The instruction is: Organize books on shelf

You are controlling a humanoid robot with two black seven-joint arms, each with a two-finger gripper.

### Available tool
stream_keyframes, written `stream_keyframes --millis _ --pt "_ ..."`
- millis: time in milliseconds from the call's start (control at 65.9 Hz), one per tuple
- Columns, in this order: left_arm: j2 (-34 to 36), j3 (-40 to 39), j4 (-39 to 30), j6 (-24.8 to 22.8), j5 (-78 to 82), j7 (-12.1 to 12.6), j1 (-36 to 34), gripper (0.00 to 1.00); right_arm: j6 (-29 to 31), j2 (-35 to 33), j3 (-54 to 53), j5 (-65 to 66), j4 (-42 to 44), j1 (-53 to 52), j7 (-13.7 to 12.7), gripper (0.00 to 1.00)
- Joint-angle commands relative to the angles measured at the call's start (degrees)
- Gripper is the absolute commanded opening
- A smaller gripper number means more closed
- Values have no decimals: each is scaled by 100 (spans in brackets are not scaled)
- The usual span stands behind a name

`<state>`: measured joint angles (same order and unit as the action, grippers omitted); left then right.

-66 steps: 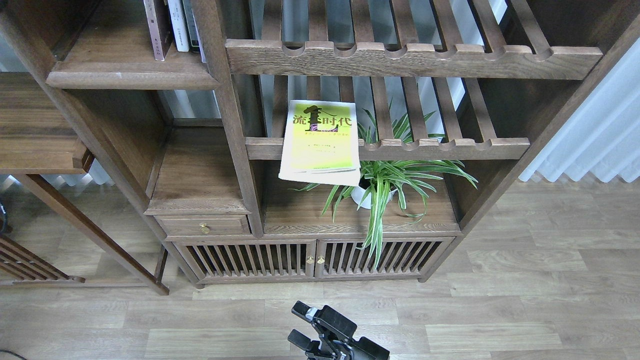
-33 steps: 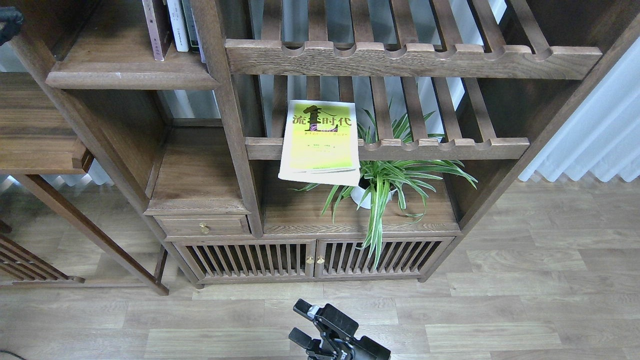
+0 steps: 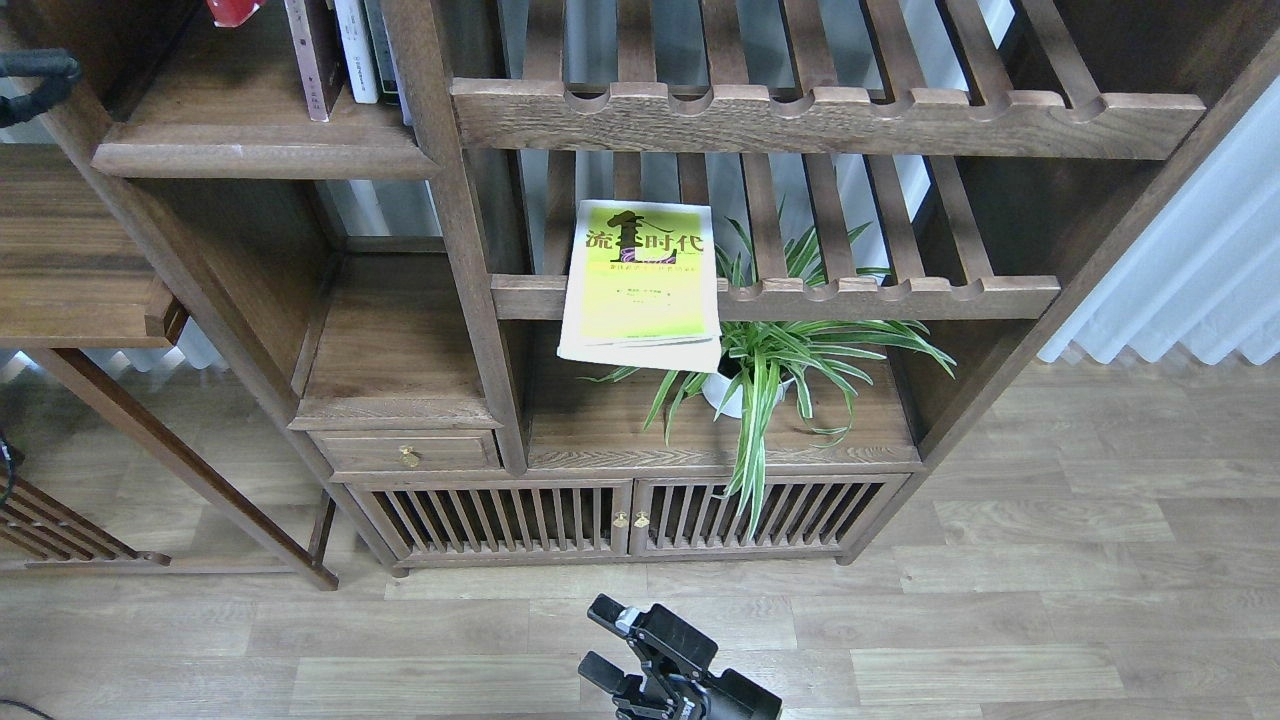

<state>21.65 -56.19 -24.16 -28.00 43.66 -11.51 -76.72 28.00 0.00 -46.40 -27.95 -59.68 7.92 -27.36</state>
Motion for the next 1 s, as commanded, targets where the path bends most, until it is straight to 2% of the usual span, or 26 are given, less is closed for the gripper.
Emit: stream_keyframes --millis 0,167,273,759,986 --pt "-21 65 17 0 2 -18 -1 16 0 0 -9 0 0 8 11 99" --pt "-12 74 8 0 2 -18 -1 22 0 0 -9 0 0 8 11 99" --pt "-21 74 -10 0 2 -9 -10 43 0 0 -9 0 0 -1 11 99" --pt "-65 47 -212 0 -7 -79 -168 51 0 0 -9 0 0 8 11 99" --pt "278 -76 -713 0 -60 -18 -72 67 0 0 0 0 0 -28 28 99"
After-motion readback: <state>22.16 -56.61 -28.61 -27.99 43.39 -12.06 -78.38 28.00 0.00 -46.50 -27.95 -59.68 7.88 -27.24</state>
